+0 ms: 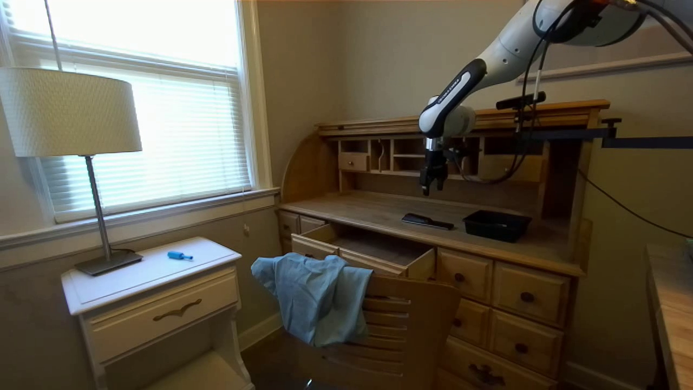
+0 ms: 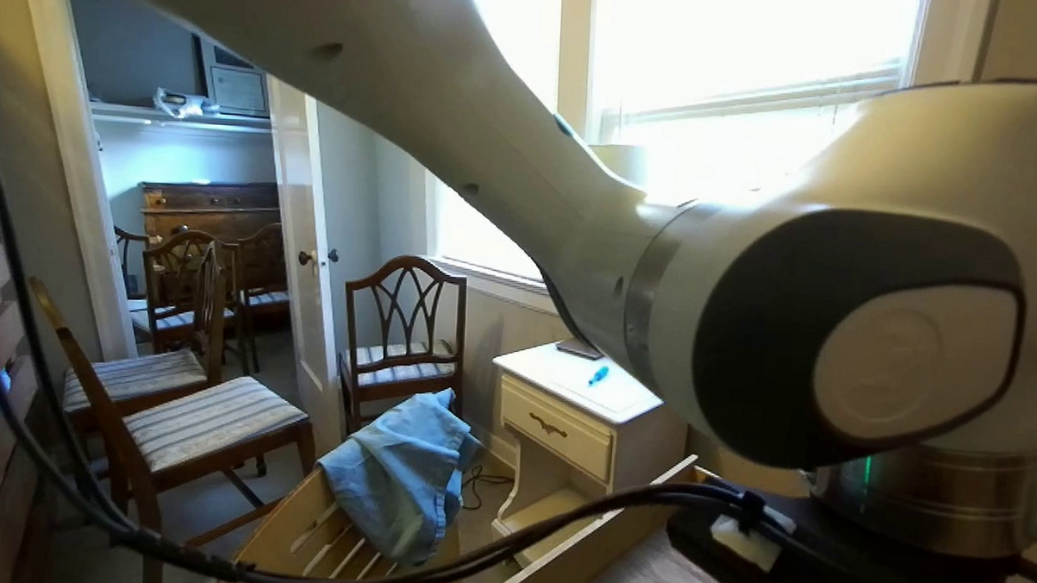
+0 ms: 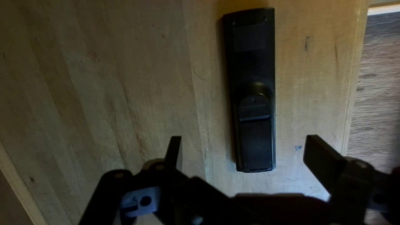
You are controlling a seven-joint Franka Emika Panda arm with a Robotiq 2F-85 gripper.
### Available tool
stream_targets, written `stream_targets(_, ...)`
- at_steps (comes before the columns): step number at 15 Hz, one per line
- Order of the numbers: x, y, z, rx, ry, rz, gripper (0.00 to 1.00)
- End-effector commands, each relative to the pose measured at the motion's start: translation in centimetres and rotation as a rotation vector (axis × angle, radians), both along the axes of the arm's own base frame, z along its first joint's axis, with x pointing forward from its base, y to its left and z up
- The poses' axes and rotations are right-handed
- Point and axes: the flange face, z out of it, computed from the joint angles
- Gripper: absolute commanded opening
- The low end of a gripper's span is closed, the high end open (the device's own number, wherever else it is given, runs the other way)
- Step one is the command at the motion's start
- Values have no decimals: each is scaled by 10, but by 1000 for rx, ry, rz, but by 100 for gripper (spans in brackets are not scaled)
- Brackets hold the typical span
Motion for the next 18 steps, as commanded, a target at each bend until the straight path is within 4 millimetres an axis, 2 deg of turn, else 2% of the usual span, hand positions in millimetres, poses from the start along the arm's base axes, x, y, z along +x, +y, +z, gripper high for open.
stream_targets(1,11,8,-20,32,-18,-22,100)
stream_targets(9,22,15,-70,39,3,149,100)
stream_targets(14,27,14,-89,29,18,163,100)
stream_targets(18,32,14,-97,34,18,163,100)
